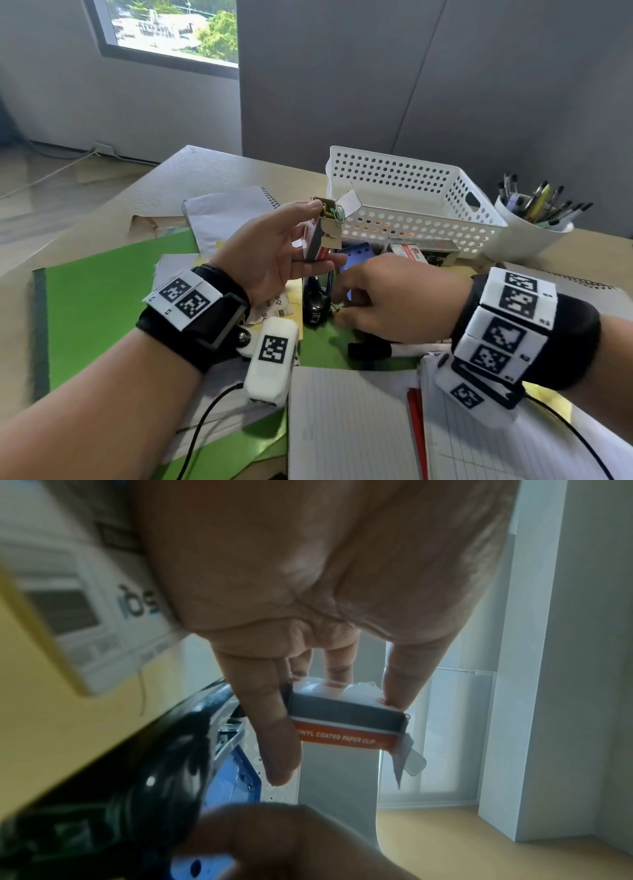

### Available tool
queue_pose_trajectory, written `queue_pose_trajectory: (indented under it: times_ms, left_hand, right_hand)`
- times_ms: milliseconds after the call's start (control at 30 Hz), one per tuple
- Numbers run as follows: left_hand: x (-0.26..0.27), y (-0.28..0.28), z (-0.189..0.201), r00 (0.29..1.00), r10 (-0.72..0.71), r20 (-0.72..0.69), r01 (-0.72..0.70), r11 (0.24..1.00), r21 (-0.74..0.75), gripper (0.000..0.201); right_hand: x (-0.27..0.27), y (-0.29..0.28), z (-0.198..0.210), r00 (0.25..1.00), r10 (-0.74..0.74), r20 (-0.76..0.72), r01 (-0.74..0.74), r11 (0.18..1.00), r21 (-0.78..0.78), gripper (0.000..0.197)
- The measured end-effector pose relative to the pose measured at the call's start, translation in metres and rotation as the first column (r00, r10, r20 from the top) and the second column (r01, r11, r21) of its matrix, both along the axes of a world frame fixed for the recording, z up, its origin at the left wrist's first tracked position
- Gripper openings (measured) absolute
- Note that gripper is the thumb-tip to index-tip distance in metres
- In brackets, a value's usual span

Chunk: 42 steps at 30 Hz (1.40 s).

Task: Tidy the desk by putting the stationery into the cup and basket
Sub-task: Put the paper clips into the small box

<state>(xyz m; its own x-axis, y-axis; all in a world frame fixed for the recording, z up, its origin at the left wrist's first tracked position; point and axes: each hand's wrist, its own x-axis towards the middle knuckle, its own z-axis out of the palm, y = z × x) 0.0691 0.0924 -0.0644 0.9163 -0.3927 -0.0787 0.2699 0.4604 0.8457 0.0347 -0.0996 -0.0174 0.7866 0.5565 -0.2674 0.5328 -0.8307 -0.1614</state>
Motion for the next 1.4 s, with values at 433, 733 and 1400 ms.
queue_pose_trajectory:
  times_ms: [433,733,1400]
  left_hand:
    - [-0.001,0.001,0.001,1.000,-0.022,-0.005,0.022,0.999,0.028,0.020]
    - [0.001,0.000,-0.001,1.000,-0.023,0.000,0.023,0.999,0.041,0.038]
    - [0.001,0.002,0.000,0.999,-0.022,0.023,0.021,0.999,0.026,0.021]
  right_hand:
    - [-0.016,-0.018,0.010,0.997,0.026,0.073,-0.007,0.969,-0.246,0.018]
    - [0.000,-0.001,-0.005,0.979,0.010,0.203,0.049,0.957,-0.285,0.025]
    - [-0.011,0.007,0.026,0.982,0.016,0.186,-0.034,0.995,0.093,0.010]
